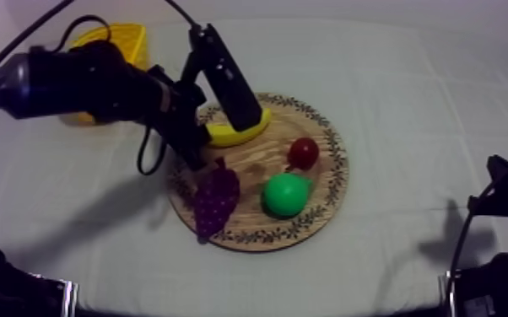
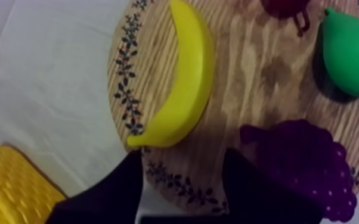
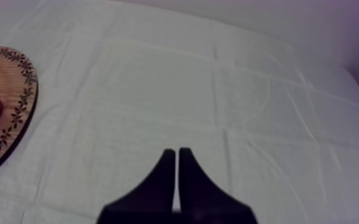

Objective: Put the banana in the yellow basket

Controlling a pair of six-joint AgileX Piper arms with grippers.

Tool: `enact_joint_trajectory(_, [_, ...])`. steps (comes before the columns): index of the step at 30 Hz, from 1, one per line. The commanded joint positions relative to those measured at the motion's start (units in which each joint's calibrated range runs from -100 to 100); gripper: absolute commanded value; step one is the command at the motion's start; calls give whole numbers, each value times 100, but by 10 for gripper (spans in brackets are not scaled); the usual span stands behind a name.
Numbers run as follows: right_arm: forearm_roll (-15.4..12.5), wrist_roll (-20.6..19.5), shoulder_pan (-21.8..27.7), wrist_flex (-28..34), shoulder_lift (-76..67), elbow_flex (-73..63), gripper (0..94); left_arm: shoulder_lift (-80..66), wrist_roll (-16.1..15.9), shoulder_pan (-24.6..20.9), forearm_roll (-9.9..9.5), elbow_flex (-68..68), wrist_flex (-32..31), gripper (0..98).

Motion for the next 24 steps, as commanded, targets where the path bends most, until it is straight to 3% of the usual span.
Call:
enact_joint_trajectory(1, [1,1,-1,-2,-2,2,3,227,-23,1,17,-203,105,514])
enact_joint_trajectory(24, [1,1,-1,-2,-2,2,3,1954,-361,-32,208,-2094,1196,500])
